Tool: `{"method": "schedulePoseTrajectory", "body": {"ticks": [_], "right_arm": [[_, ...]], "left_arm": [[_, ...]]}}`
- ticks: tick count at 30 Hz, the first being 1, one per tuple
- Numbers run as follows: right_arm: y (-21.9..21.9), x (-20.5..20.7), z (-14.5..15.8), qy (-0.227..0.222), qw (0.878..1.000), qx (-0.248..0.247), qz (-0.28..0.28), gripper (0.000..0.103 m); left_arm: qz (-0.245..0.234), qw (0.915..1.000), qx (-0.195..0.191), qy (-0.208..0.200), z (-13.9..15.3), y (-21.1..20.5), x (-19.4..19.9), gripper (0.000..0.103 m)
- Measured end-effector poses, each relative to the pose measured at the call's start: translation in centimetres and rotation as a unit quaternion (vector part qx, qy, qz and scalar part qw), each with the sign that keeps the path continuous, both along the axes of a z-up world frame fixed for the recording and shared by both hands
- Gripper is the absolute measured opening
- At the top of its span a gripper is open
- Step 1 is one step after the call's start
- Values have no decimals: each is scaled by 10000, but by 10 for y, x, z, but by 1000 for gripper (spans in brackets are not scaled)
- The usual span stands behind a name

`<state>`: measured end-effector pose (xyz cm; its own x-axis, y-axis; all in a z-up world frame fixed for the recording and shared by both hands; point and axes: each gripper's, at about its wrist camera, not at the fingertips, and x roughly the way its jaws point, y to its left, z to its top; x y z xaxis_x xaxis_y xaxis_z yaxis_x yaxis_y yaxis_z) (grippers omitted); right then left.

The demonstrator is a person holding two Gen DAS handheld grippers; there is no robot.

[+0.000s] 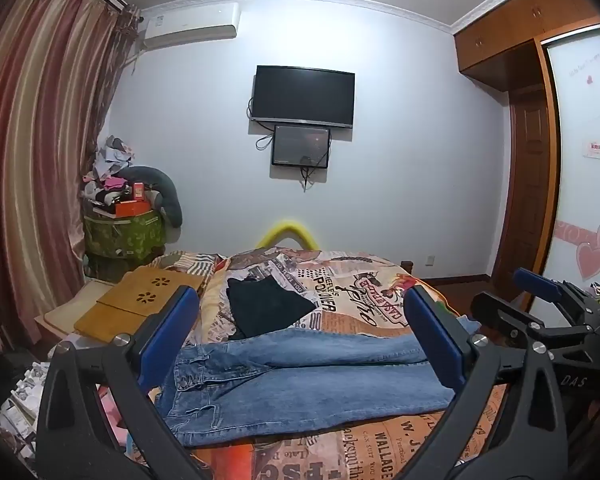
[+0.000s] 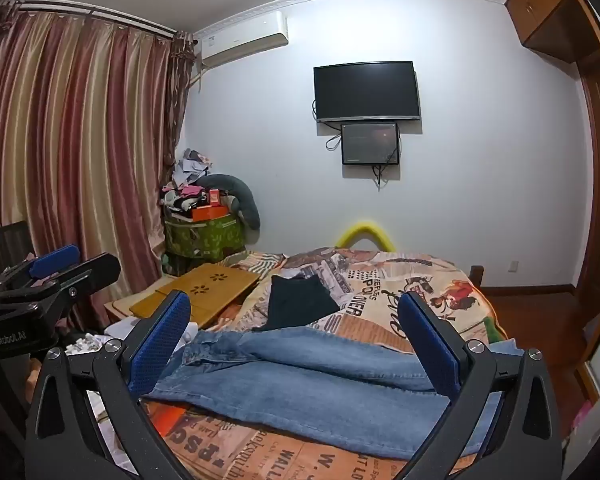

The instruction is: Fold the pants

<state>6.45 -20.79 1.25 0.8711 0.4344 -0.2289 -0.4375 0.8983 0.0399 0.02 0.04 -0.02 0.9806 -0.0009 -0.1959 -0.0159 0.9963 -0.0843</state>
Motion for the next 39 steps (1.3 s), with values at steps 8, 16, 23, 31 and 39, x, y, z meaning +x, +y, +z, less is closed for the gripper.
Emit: {"method": "schedulePoseTrajectory", "body": {"ticks": [8,16,23,31,39], "right_arm": [[0,0,-2,31,10000,24,3,103],[-2,1,1,69,10000,2,-9,103],[-1,4,-3,85,10000,29,-16,103],[-3,5,-2,94,10000,22,-20,103],[-4,4,0,54,10000,-18,-12,103]], "left_arm": [[0,10000,10,85,-9,-4,7,103],[-6,9998,-26,176,-10,9,9,103],[27,9998,-6,198,-8,8,12,103],[18,9998,-18,203,-6,11,11,103],[39,9998,-2,185,-8,11,11,103]]}}
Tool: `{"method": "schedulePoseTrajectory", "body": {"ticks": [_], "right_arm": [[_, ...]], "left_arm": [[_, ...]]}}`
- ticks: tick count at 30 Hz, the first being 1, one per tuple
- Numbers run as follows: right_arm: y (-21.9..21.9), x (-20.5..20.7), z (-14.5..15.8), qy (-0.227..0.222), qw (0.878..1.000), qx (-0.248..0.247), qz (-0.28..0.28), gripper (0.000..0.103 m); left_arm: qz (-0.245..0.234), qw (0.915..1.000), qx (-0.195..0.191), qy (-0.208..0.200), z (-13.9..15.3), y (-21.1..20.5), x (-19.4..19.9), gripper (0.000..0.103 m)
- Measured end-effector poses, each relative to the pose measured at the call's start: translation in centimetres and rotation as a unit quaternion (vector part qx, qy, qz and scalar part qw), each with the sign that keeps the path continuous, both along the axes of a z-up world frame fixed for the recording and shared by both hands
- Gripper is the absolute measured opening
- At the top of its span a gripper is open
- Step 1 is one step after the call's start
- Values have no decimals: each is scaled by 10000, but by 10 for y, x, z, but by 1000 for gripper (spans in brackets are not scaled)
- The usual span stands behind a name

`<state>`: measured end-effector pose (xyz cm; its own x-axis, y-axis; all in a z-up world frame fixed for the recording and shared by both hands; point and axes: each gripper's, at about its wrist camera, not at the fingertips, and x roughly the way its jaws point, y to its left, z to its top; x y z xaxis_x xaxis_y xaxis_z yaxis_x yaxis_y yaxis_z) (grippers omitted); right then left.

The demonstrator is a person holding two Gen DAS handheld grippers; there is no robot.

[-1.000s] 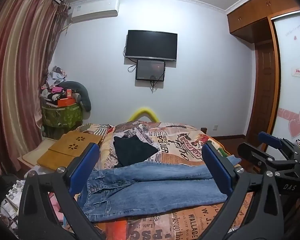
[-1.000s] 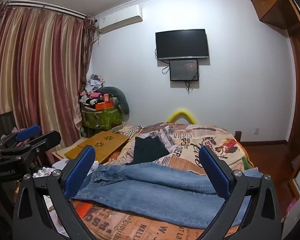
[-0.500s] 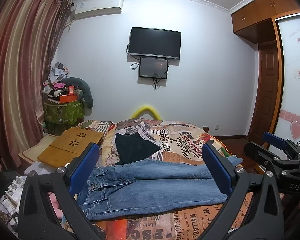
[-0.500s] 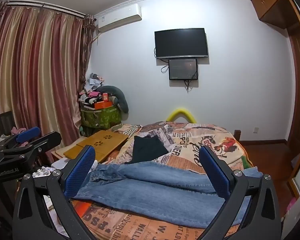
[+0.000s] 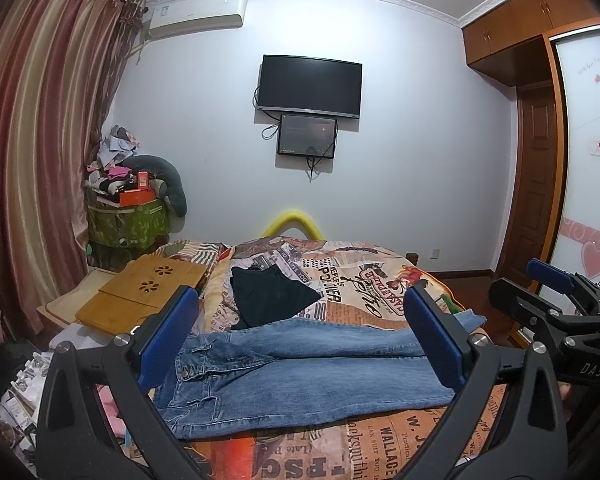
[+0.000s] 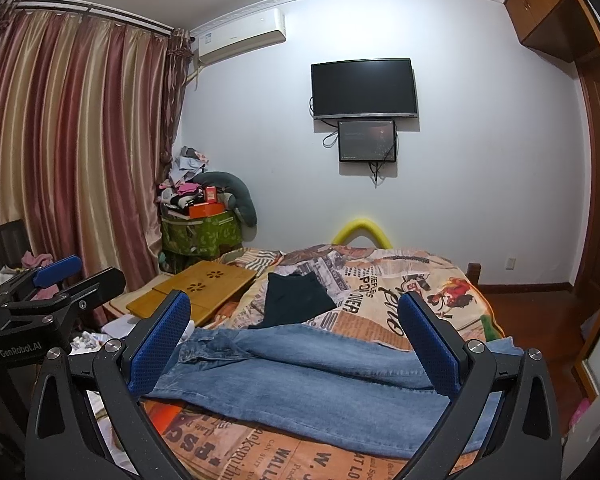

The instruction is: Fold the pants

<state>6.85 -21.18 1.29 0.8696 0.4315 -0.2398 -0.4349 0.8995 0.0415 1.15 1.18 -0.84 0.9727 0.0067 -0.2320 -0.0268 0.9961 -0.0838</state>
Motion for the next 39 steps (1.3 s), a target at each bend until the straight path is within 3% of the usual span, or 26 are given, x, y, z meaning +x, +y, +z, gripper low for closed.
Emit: {"method": "schedulePoseTrajectory", "body": {"ticks": [39], "right_arm": [[-1,0,1,-16,10000,-18,-18,103]], "left_arm": [[-56,9999,105,-54,7,-12,-4,103]]}}
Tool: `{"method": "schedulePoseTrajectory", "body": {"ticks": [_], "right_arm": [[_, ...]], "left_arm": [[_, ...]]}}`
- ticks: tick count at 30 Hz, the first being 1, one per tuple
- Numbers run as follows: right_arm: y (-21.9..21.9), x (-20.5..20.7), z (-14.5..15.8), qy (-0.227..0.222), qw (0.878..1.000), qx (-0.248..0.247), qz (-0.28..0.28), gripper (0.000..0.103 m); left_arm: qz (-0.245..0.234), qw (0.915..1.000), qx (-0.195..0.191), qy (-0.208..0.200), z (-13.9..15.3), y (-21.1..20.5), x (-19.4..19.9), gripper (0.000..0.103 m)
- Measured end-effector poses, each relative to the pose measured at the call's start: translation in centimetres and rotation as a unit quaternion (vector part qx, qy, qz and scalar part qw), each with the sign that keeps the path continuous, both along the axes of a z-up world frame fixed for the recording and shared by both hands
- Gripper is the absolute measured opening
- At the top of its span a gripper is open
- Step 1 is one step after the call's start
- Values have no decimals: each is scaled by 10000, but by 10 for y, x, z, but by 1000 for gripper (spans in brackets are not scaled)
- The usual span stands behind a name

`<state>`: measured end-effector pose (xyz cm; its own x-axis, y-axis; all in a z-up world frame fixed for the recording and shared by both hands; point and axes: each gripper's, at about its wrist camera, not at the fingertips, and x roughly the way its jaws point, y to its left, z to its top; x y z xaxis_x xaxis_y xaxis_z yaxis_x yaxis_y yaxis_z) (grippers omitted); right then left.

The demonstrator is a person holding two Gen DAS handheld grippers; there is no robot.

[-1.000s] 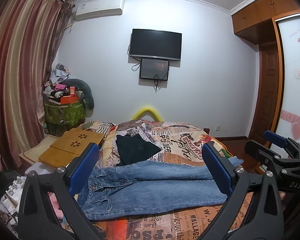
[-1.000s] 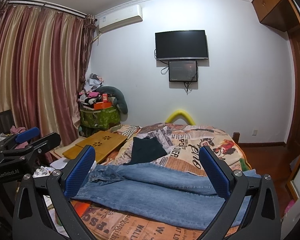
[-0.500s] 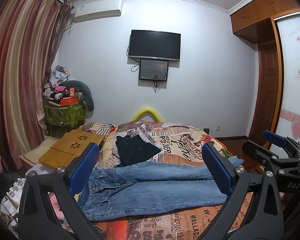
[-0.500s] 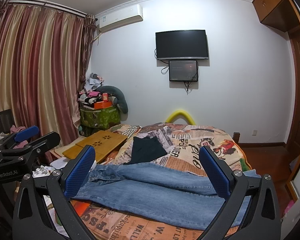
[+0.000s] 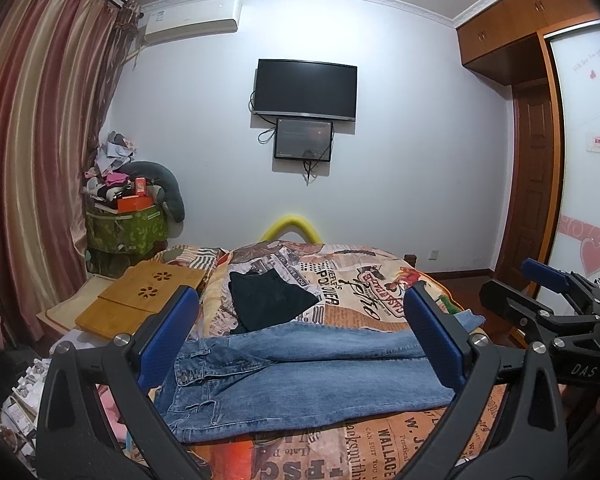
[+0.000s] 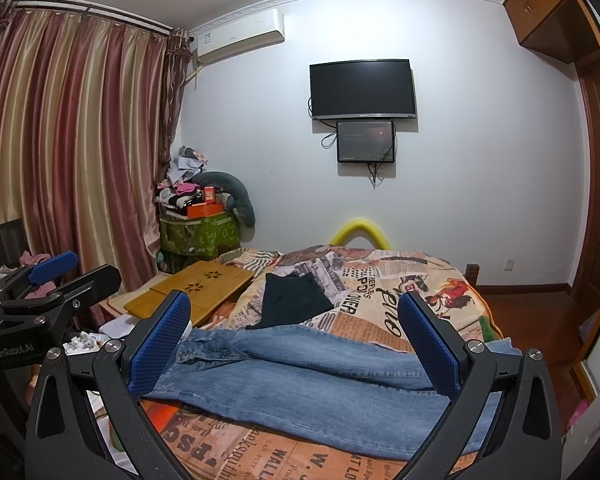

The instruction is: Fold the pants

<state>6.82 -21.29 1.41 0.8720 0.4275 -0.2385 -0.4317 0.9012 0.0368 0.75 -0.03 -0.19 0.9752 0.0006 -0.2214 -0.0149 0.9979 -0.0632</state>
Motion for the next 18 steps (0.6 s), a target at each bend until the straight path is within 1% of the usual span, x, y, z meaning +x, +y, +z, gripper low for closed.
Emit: {"method": "schedulePoseTrajectory", "body": {"ticks": [11,14,18], "right_arm": [[0,4,-4,54,10000,-35,-8,103],[0,10,-7,138,9999,-5,-6,103],[3,24,-11,227,9997,-30,15,103]], "left_arm": [[-77,9999,-32,87,-5,2,5,103],[-115,9998,-23,150,-7,6,12,103],[-93,9995,-45,302,-12,11,32,103]]}}
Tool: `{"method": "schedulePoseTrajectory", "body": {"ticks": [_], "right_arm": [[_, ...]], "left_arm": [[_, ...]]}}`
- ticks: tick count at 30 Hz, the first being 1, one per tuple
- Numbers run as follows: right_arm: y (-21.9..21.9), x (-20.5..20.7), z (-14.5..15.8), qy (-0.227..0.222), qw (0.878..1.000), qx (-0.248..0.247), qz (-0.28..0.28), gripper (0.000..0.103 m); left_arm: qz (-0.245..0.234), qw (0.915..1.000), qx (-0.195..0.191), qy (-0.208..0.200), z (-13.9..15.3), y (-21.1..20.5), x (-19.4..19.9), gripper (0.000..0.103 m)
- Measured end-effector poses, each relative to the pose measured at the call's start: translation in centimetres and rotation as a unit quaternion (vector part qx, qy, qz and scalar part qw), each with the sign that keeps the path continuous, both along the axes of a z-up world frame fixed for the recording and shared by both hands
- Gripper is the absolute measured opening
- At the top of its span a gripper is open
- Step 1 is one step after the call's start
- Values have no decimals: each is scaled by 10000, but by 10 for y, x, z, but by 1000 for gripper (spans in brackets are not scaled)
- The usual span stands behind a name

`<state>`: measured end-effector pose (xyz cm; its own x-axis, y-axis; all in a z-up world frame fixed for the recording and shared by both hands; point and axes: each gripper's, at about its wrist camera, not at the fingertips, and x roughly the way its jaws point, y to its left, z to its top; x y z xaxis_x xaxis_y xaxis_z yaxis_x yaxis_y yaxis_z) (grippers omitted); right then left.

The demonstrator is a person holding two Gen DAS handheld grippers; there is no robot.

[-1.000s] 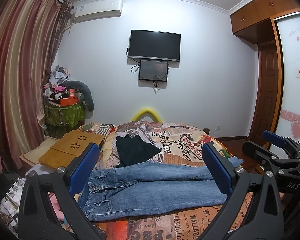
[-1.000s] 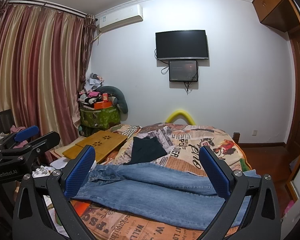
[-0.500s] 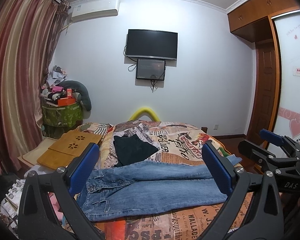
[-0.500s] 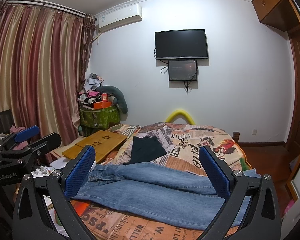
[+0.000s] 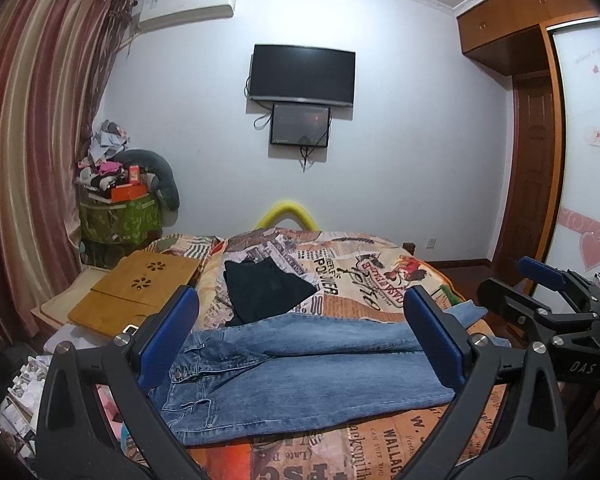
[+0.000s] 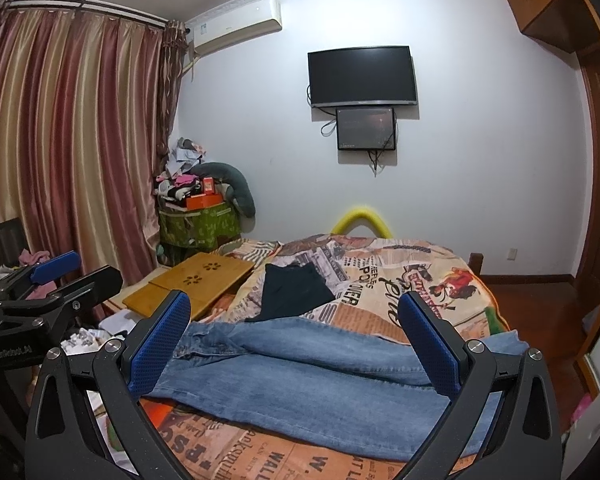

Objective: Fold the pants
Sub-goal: 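Lower both grippers onto the jeans and grasp the waistband and leg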

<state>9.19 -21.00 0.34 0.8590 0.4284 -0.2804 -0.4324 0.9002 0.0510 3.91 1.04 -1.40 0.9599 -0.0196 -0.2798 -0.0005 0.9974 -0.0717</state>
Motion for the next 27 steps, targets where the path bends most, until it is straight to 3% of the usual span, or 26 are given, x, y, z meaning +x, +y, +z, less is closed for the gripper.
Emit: {"method": "schedulePoseTrajectory", "body": {"ticks": [6,13,17,23,27], "right_arm": [[6,42,-16,242,9996,-91,67,103],[13,105,-51,706,9968,-381,60,103],[15,139,-65,884,9943,-581,138,103],[14,194,-89,1263,9873,-918,283,103],[10,236,-108,1674,9797,-1047,339,103]], "left_arm": [[91,9994,-89,327,-18,19,48,103],[378,9950,335,865,-53,45,124,103],[420,9911,188,1247,-78,69,170,103],[818,9822,313,1660,-110,108,238,103],[890,9695,263,2270,-137,137,287,103]]}}
